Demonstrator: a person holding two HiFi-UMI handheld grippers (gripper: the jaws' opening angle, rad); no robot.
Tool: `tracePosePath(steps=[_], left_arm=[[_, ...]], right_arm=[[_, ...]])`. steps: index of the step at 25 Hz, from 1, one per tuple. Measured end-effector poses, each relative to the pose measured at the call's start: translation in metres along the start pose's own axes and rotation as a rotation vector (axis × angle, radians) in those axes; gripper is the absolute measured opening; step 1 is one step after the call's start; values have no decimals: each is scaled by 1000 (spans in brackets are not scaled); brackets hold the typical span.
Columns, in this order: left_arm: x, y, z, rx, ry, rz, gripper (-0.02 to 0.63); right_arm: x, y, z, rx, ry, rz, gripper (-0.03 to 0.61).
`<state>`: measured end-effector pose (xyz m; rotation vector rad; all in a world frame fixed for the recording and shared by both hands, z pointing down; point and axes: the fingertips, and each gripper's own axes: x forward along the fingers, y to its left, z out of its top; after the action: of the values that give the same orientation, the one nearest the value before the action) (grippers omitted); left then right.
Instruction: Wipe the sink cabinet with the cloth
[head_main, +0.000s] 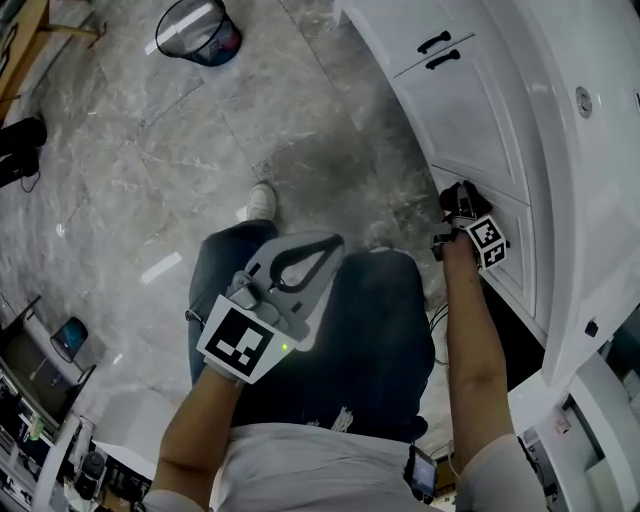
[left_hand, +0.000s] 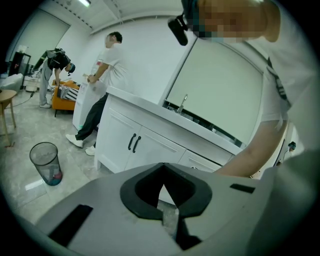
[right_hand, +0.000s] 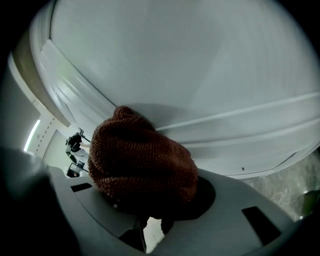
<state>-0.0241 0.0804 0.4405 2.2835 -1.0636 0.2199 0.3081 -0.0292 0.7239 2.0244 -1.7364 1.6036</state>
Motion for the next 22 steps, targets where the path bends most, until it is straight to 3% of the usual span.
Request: tracePosePath(steps=[10, 22], left_arm=[[-10, 16, 10, -26, -15, 0, 11], [-27, 1, 20, -52, 28, -57, 11]], right_arm=[[5, 35, 7, 10, -9, 2, 103], [-39, 82, 39, -1, -85, 28, 103]])
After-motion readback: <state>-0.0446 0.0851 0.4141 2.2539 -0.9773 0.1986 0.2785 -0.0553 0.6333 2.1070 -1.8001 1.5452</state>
